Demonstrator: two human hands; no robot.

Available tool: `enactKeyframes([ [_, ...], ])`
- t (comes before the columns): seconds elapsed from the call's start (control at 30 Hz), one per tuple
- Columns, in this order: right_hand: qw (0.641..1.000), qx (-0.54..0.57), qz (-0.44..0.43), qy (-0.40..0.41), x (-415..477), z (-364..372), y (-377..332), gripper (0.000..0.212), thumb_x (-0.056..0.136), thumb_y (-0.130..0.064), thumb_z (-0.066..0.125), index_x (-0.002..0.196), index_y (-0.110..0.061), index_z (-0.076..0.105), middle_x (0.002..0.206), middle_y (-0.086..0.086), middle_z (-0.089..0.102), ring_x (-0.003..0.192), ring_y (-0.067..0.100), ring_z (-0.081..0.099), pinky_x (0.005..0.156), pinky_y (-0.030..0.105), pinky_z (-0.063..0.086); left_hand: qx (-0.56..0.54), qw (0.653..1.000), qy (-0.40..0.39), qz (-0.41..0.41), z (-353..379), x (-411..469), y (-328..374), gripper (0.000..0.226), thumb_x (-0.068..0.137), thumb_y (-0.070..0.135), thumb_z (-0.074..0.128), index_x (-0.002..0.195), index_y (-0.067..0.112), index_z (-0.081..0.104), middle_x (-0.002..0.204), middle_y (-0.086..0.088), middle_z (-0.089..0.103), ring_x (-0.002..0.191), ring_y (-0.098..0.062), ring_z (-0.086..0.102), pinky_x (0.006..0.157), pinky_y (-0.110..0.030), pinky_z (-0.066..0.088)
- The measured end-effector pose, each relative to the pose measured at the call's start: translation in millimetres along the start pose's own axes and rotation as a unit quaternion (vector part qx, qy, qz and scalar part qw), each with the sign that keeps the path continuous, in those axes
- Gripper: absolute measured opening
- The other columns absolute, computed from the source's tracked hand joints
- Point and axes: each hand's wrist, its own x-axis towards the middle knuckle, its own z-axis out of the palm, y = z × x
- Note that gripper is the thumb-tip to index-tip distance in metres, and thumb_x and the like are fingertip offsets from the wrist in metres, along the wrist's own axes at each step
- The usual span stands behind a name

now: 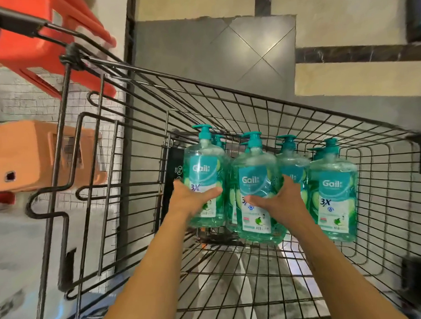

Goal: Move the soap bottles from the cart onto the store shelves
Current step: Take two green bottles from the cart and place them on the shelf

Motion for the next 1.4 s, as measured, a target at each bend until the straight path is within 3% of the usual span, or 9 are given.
enactKeyframes([
  [0.07, 0.999, 0.03, 0.01, -0.025, -2, -5, 0, 0.118, 0.043, -0.065, 0.096, 0.139, -0.02, 0.044, 0.137, 0.002, 0.062, 0.118, 0.024, 0.064, 0.098, 0.05, 0.055, -0.048, 0.998, -0.039, -0.002, -3, 0, -8, 0.088, 0.058, 0.043, 0.101, 0.129, 0.02, 0.054, 0.122, 0.0, 0.069, 0.111, -0.019, 0.066, 0.103, -0.04, 0.051],
  [0.23, 0.999, 0.033, -0.004, -0.028, -9, -12, 4, 0.114, 0.043, -0.07, 0.092, 0.137, -0.027, 0.044, 0.133, -0.007, 0.065, 0.117, 0.021, 0.064, 0.104, 0.051, 0.052, -0.108, 0.991, -0.077, -0.004, 2, 8, -33, 0.102, 0.032, 0.063, 0.102, 0.123, 0.029, 0.069, 0.115, 0.0, 0.079, 0.109, -0.025, 0.075, 0.103, -0.053, 0.054],
  [0.4, 0.997, 0.073, -0.033, -0.002, -38, -36, 2, 0.095, 0.066, -0.032, 0.097, 0.14, -0.021, 0.039, 0.126, -0.011, 0.056, 0.116, 0.011, 0.054, 0.101, 0.03, 0.043, -0.1, 0.989, -0.09, 0.069, 2, -27, -26, 0.105, 0.032, 0.062, 0.102, 0.125, 0.03, 0.067, 0.115, 0.006, 0.079, 0.112, -0.021, 0.073, 0.106, -0.052, 0.052],
  [0.63, 0.985, 0.106, -0.114, 0.079, -132, -82, -21, 0.095, 0.056, -0.03, 0.098, 0.136, -0.021, 0.046, 0.116, -0.015, 0.064, 0.1, -0.005, 0.064, 0.09, 0.028, 0.058, -0.079, 0.967, -0.078, 0.228, -16, -107, -6, 0.097, 0.036, 0.049, 0.1, 0.123, 0.028, 0.06, 0.108, 0.007, 0.078, 0.102, -0.015, 0.075, 0.098, -0.045, 0.058],
  [0.73, 0.973, 0.112, -0.155, 0.128, -193, -101, -30, 0.082, 0.058, -0.021, 0.096, 0.124, -0.027, 0.047, 0.109, -0.01, 0.066, 0.092, -0.004, 0.07, 0.069, 0.011, 0.056, -0.099, 0.941, -0.093, 0.311, -33, -144, 5, 0.102, 0.037, 0.046, 0.1, 0.127, 0.026, 0.058, 0.113, 0.006, 0.078, 0.103, -0.014, 0.076, 0.095, -0.042, 0.059],
  [0.83, 0.948, 0.117, -0.199, 0.218, -259, -112, -36, 0.081, 0.062, -0.014, 0.098, 0.127, -0.024, 0.05, 0.11, -0.013, 0.067, 0.09, -0.015, 0.065, 0.073, 0.004, 0.052, -0.111, 0.902, -0.137, 0.393, -52, -183, 24, 0.108, 0.041, 0.052, 0.103, 0.133, 0.018, 0.059, 0.119, 0.001, 0.077, 0.109, -0.02, 0.075, 0.098, -0.047, 0.057],
  [1.0, 0.893, 0.139, -0.239, 0.355, -359, -117, -39, 0.09, 0.055, -0.025, 0.101, 0.13, -0.025, 0.052, 0.12, -0.01, 0.067, 0.106, 0.003, 0.067, 0.091, 0.028, 0.059, -0.119, 0.834, -0.209, 0.497, -67, -264, 50, 0.11, 0.044, 0.055, 0.102, 0.137, 0.017, 0.057, 0.123, -0.001, 0.075, 0.113, -0.022, 0.073, 0.104, -0.054, 0.054],
  [1.2, 0.823, 0.175, -0.277, 0.463, -469, -128, -28, 0.092, 0.053, -0.023, 0.101, 0.131, -0.025, 0.052, 0.122, -0.007, 0.069, 0.11, 0.009, 0.068, 0.099, 0.041, 0.057, -0.08, 0.752, -0.265, 0.598, -60, -371, 62, 0.095, 0.045, 0.039, 0.104, 0.127, 0.033, 0.056, 0.116, 0.009, 0.075, 0.102, -0.005, 0.074, 0.094, -0.038, 0.06],
  [1.4, 0.754, 0.193, -0.294, 0.555, -556, -140, 14, 0.115, 0.039, -0.051, 0.102, 0.138, -0.023, 0.049, 0.127, -0.007, 0.068, 0.115, 0.009, 0.068, 0.101, 0.044, 0.056, -0.073, 0.672, -0.317, 0.665, -27, -460, 60, 0.102, 0.043, 0.041, 0.099, 0.134, 0.022, 0.056, 0.12, 0.003, 0.076, 0.106, -0.015, 0.075, 0.094, -0.046, 0.06],
])
